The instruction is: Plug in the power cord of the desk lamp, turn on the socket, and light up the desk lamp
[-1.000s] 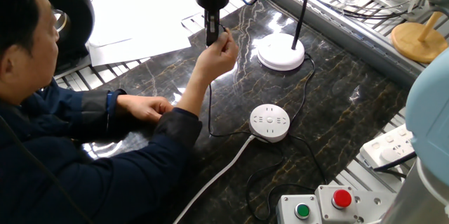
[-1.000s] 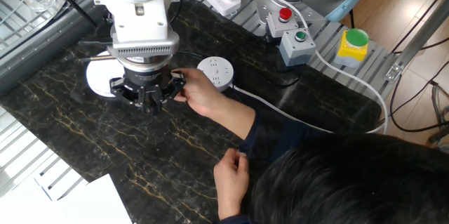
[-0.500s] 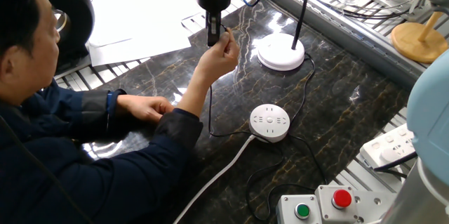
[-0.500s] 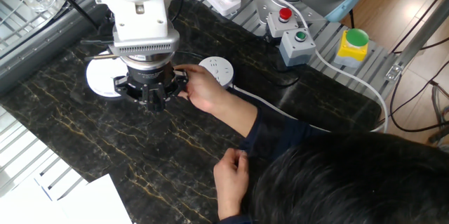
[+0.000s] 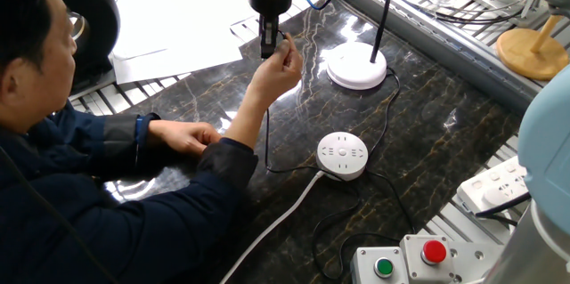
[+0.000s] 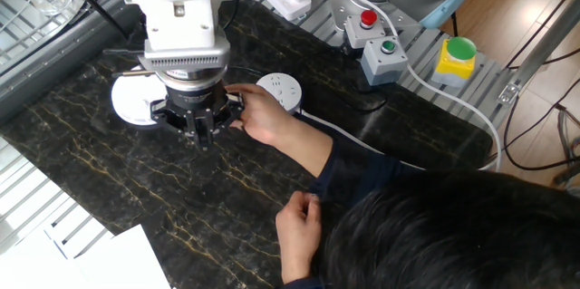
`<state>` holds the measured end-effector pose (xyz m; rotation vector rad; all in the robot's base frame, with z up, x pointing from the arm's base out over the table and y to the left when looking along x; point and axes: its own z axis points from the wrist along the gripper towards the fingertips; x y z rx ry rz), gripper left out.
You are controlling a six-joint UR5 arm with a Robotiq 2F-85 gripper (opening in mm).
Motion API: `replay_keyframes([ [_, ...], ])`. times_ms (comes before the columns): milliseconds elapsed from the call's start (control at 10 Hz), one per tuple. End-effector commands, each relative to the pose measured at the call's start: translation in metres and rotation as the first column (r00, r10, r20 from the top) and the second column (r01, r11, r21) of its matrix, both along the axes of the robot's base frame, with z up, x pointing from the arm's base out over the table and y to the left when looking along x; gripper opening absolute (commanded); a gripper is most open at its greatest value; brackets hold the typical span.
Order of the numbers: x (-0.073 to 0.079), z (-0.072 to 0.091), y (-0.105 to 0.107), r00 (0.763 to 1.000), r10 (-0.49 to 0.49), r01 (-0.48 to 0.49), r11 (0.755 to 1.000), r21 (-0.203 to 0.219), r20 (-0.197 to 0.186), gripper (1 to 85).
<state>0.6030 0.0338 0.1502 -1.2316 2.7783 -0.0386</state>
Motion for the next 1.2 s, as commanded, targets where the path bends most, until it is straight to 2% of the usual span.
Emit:
replay_keyframes([
  [0,-0.003,0.005,0.008,0.999,-0.046,0.047,0.998,0.044,-0.019,1.3],
  [200,-0.011,0.015,0.01,0.993,-0.095,0.1,0.992,0.072,-0.065,1.3],
  [300,-0.015,0.019,0.006,0.99,-0.117,0.123,0.991,0.06,-0.082,1.3],
  [400,-0.027,0.021,0.003,0.977,-0.169,0.177,0.983,0.049,-0.129,1.3],
  [600,-0.047,0.027,-0.016,0.959,-0.219,0.217,0.976,-0.028,-0.178,1.3],
  [700,-0.057,0.032,-0.02,0.949,-0.242,0.239,0.97,-0.039,-0.202,1.3],
  [800,-0.063,0.035,-0.022,0.943,-0.258,0.255,0.966,-0.041,-0.209,1.3],
  [1000,-0.052,0.032,-0.041,0.965,-0.23,0.224,0.973,-0.059,-0.125,1.3],
  [1100,-0.049,0.03,-0.042,0.965,-0.239,0.234,0.971,-0.056,-0.107,1.3],
])
